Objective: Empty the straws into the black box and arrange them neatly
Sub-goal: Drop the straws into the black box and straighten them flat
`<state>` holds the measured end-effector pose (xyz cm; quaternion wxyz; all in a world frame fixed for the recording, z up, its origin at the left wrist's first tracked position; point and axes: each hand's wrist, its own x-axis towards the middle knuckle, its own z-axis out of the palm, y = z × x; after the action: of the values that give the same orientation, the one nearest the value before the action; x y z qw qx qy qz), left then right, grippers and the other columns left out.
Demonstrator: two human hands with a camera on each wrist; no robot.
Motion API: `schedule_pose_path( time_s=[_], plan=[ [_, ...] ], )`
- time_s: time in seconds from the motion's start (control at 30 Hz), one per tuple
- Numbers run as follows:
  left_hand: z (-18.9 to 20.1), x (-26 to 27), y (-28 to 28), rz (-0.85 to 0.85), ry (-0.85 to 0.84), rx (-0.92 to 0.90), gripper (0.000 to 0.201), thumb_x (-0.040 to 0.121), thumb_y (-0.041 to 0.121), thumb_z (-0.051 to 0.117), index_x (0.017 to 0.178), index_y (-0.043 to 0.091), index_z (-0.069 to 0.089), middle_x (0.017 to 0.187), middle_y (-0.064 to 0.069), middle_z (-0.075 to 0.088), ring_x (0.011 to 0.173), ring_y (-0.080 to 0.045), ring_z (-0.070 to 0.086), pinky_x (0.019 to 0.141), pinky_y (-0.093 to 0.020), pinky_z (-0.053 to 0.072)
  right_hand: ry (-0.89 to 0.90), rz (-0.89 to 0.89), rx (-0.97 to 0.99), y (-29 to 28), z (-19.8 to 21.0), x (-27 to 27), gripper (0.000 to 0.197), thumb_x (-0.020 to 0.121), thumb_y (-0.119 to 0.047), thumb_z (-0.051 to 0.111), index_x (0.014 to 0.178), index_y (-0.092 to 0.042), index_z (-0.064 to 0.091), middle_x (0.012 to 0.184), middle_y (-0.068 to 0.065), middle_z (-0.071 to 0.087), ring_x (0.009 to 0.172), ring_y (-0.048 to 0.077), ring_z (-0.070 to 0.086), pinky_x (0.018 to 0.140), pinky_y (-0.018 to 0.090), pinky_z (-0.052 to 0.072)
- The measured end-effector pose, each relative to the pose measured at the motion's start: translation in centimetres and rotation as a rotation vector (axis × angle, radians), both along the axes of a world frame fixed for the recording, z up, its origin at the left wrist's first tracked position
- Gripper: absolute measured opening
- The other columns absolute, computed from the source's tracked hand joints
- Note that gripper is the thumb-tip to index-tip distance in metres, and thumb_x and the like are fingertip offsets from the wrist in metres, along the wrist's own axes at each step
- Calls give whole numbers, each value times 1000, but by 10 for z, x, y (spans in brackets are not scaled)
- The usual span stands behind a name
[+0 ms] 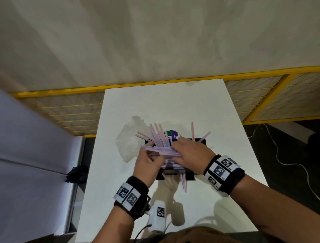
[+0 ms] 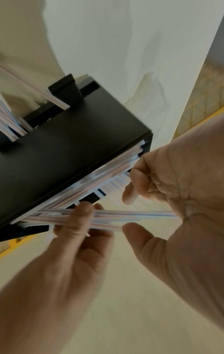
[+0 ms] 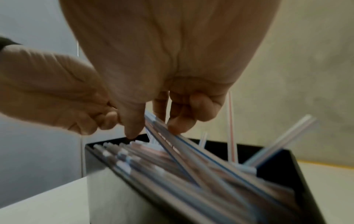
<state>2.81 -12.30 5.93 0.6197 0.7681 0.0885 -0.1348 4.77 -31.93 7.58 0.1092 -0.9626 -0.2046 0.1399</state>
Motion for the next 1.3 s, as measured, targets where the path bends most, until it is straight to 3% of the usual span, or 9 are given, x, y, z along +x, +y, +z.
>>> schedule_pose_path(
  time_s=[0.13, 0.27, 0.37, 0.53, 0.67, 0.83, 1.03, 1.2, 1.3],
  plan=[
    [-7, 2, 21, 138, 44, -15, 62, 74, 31, 80, 131, 28, 53, 117, 10, 71, 99, -14, 68, 83, -34, 54, 72, -24, 8, -7, -18, -7, 42, 100, -45, 57, 132, -18, 53, 124, 3, 49, 106, 25, 57, 84, 37, 48],
    [-14, 3, 25, 139, 8, -24, 36, 89, 23, 78, 120, 27, 62, 114, 5, 72, 99, -4, 67, 79, -20, 51, 71, -80, 23, -12, -27, -14, 35, 102, -40, 54, 127, -16, 58, 121, 3, 51, 110, 22, 55, 90, 35, 47],
    [-17, -1, 18, 18, -57, 126, 29, 88, 39, 77, 113, 30, 64, 114, 11, 68, 100, 6, 61, 80, -12, 49, 84, -100, 58, -10, -26, -13, 35, 102, -39, 54, 129, -18, 59, 120, 3, 52, 108, 23, 57, 89, 36, 48],
    [-28, -1, 8, -185, -284, 515, 28, 85, 49, 74, 106, 33, 64, 119, 15, 55, 110, -7, 48, 87, -1, 34, 8, -116, 188, -12, -22, -15, 39, 99, -42, 59, 131, -20, 59, 121, 0, 55, 109, 18, 55, 94, 33, 47],
    [-36, 0, 9, -226, -351, 689, 29, 84, 50, 73, 105, 30, 70, 135, 9, 55, 122, -18, 46, 103, -26, 33, -52, -130, 23, -20, -25, -22, 35, 99, -44, 52, 124, -20, 60, 118, 1, 56, 110, 23, 54, 96, 38, 45],
    [-34, -1, 3, -380, -430, 716, 44, 86, 54, 67, 122, 28, 65, 139, 7, 54, 127, -17, 48, 109, -33, 36, -3, -137, 58, -21, -28, -30, 34, 103, -39, 48, 130, -20, 57, 124, 1, 54, 117, 21, 52, 98, 33, 45],
    [-37, 1, -4, -559, -502, 880, 44, 94, 57, 52, 131, 34, 60, 142, 8, 53, 132, -17, 47, 124, -51, 12, -110, -141, 164, -18, -5, -44, 33, 101, -38, 52, 128, -22, 61, 120, -2, 57, 109, 19, 56, 94, 35, 47],
    [-43, 7, -3, -586, -513, 861, 25, 102, 40, 54, 120, 33, 69, 138, 4, 58, 131, -21, 51, 124, -49, 10, -17, -144, 353, -21, 3, -74, 18, 99, -47, 48, 104, -36, 61, 93, -17, 55, 85, 3, 53, 74, 23, 42],
    [-44, 10, 4, -569, -524, 884, 26, 102, 41, 54, 120, 32, 70, 136, 7, 60, 129, -19, 53, 123, -47, 16, 167, -127, 337, -30, -13, -89, 29, 97, -55, 44, 109, -37, 63, 96, -20, 60, 84, -2, 54, 77, 19, 45]
  ],
)
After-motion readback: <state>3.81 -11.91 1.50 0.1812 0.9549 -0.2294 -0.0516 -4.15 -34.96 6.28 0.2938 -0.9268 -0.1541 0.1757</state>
